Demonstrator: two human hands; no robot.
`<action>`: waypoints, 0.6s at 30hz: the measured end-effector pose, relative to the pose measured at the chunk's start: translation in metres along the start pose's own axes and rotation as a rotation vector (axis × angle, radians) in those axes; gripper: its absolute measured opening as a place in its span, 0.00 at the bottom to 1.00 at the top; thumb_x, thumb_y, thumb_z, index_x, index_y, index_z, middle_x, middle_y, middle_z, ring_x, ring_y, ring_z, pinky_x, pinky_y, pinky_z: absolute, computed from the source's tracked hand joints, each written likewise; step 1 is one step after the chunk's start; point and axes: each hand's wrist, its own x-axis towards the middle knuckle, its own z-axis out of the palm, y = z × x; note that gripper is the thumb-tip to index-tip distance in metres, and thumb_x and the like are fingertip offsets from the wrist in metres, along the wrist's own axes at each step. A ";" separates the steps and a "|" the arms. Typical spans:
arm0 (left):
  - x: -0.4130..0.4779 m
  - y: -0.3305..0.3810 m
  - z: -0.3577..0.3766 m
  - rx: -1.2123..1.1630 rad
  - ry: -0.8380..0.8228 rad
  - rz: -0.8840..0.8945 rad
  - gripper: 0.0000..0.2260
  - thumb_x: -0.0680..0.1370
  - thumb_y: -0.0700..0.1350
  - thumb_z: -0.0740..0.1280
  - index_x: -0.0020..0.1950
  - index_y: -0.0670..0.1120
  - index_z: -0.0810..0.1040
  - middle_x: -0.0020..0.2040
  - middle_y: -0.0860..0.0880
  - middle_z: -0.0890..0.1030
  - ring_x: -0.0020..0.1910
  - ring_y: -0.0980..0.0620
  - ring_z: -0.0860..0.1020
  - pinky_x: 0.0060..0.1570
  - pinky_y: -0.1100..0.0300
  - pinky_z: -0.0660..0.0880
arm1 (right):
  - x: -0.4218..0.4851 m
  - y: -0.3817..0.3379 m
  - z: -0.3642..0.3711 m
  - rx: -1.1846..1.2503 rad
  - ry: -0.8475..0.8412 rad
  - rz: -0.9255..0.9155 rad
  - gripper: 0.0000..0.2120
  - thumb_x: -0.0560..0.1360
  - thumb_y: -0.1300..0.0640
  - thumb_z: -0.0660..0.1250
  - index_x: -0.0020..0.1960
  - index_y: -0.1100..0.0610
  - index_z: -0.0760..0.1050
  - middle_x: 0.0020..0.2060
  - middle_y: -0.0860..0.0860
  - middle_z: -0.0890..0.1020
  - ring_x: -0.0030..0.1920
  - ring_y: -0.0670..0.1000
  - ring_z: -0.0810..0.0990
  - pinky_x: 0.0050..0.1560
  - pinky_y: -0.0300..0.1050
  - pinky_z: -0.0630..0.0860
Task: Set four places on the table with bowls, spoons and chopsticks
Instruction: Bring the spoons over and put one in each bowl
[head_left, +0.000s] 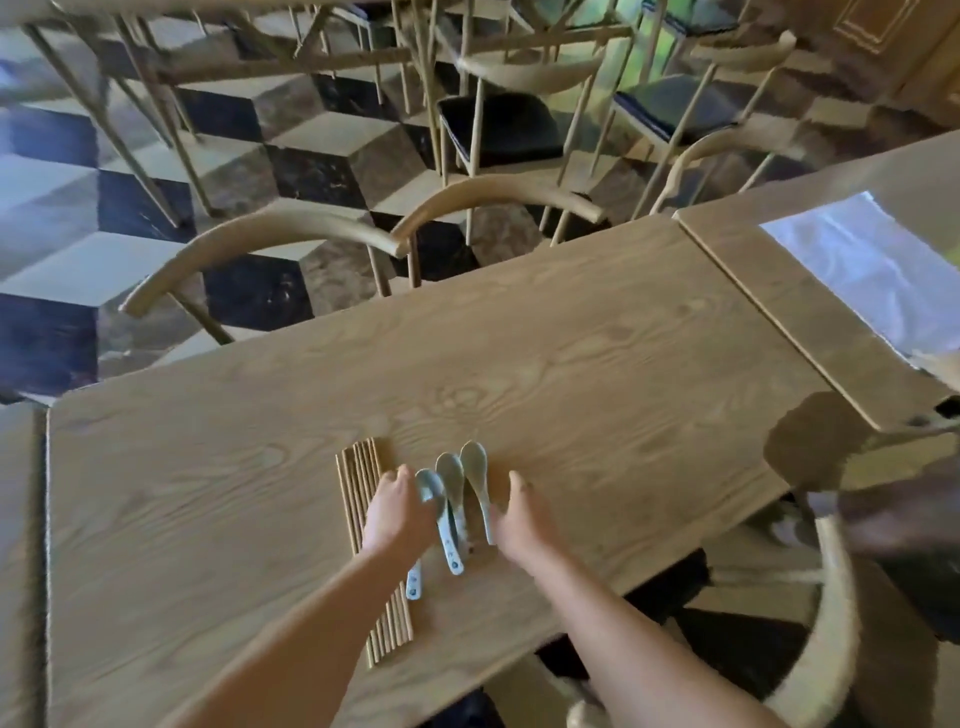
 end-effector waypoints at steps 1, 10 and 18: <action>0.006 0.003 0.001 0.036 -0.018 -0.017 0.13 0.76 0.45 0.66 0.59 0.43 0.72 0.55 0.43 0.74 0.48 0.44 0.76 0.43 0.54 0.72 | 0.013 -0.002 0.000 -0.003 -0.024 -0.002 0.32 0.77 0.49 0.63 0.76 0.60 0.58 0.71 0.59 0.69 0.71 0.58 0.68 0.69 0.49 0.67; 0.037 0.013 0.014 0.129 -0.069 -0.074 0.11 0.75 0.40 0.68 0.57 0.43 0.75 0.52 0.43 0.80 0.50 0.43 0.80 0.43 0.55 0.73 | 0.057 -0.023 0.012 -0.003 -0.056 -0.099 0.22 0.75 0.51 0.66 0.68 0.54 0.71 0.59 0.58 0.79 0.61 0.58 0.76 0.60 0.47 0.72; 0.043 0.026 0.019 -0.537 -0.109 -0.477 0.04 0.69 0.40 0.72 0.39 0.48 0.81 0.40 0.46 0.84 0.39 0.46 0.85 0.37 0.53 0.84 | 0.049 -0.025 0.012 -0.016 -0.184 -0.186 0.16 0.70 0.54 0.69 0.57 0.55 0.75 0.52 0.55 0.82 0.55 0.58 0.78 0.50 0.46 0.71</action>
